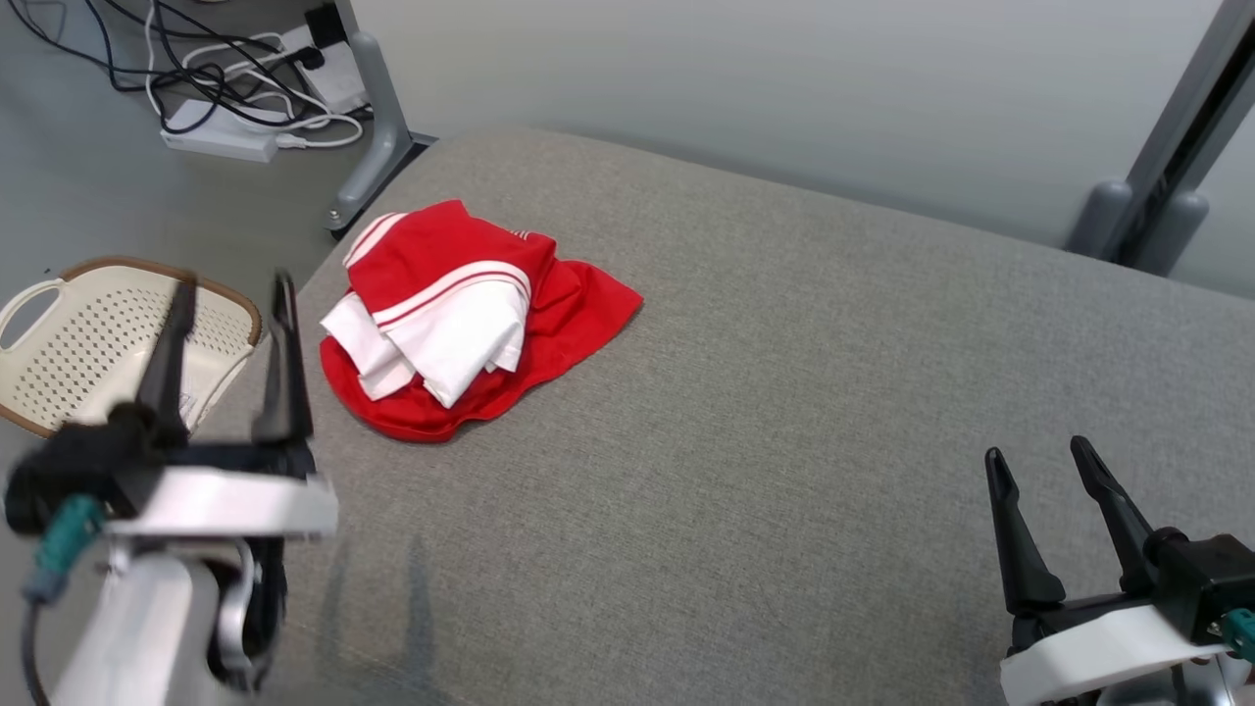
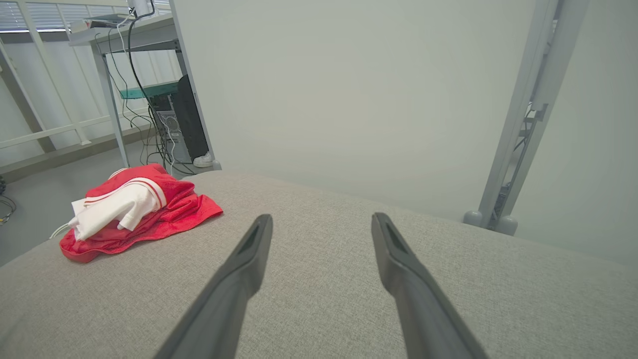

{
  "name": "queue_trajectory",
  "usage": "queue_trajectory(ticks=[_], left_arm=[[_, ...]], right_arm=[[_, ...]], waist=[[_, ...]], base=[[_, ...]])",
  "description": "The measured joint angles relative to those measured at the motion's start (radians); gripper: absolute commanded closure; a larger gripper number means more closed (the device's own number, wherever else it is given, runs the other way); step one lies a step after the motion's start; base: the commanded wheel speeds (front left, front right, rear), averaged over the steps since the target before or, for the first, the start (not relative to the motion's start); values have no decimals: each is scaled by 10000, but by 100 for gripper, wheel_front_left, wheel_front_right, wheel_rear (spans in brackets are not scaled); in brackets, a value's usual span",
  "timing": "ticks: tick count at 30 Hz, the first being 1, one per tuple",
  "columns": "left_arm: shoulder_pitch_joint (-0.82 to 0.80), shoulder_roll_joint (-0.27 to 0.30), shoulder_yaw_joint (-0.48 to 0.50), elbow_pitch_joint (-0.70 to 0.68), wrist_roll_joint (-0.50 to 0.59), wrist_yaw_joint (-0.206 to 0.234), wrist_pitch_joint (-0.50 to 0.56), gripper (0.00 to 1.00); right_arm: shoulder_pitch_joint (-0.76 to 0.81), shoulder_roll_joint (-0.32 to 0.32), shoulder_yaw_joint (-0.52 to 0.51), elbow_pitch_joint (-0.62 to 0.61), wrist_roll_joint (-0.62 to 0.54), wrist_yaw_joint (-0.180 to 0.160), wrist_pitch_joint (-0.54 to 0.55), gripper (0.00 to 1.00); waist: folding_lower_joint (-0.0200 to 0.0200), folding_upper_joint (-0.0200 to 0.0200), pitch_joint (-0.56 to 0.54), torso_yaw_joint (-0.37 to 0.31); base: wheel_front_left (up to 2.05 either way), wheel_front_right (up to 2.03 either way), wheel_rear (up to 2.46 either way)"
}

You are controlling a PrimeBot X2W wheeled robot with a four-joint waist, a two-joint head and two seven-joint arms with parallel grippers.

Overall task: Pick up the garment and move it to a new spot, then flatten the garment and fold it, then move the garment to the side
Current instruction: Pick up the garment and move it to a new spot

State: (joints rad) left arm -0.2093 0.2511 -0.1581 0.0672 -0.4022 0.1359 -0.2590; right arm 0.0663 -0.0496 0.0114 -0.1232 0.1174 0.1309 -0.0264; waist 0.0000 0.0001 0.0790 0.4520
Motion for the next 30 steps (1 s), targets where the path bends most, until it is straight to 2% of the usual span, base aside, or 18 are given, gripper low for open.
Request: queue_trajectory(ticks=[4, 7, 12, 17, 23, 28, 29, 30], left_arm=[[-1576, 328, -21, 376, 69, -309, 330, 0], [-2654, 483, -161, 1292, -73, -723, 934, 0], [-3864, 485, -497, 3825, -589, -1542, 2130, 0], [-4651, 301, -662, 6452, -1034, -2086, 2922, 0], [-5363, -19, -788, 8855, -1517, -2405, 3590, 0], [-5888, -174, -786, 10146, -1703, -2462, 3728, 0], [-5968, -199, -784, 10318, -1732, -2481, 3705, 7], [-6032, -215, -769, 10443, -1751, -2491, 3563, 77]], right_arm=[[-176, 4, 98, -174, -136, 0, 104, 0], [-353, -29, 121, -265, -215, 0, 176, 0], [-619, -132, 201, -349, -211, 0, 219, 0], [-855, -267, 253, -372, -203, 0, 232, 0], [-1137, -483, 263, -483, -182, -2, 263, 0], [-1251, -616, 242, -558, -134, 0, 274, 0], [-1277, -637, 228, -558, -134, -2, 276, 0], [-1296, -646, 219, -569, -134, -2, 278, 0]], waist=[[0, -1, 338, -229], [0, -1, 631, -487], [0, 0, 1158, -1000], [0, 0, 1760, -1478], [1, 0, 2454, -1888], [0, 0, 2860, -2065], [0, -1, 2907, -2083], [0, -1, 2938, -2093]], base=[[0, 0, 0], [0, 0, 0], [0, 0, 0], [0, 0, 0], [0, 0, 0], [0, 0, 0], [0, 0, 0], [0, 0, 0]])
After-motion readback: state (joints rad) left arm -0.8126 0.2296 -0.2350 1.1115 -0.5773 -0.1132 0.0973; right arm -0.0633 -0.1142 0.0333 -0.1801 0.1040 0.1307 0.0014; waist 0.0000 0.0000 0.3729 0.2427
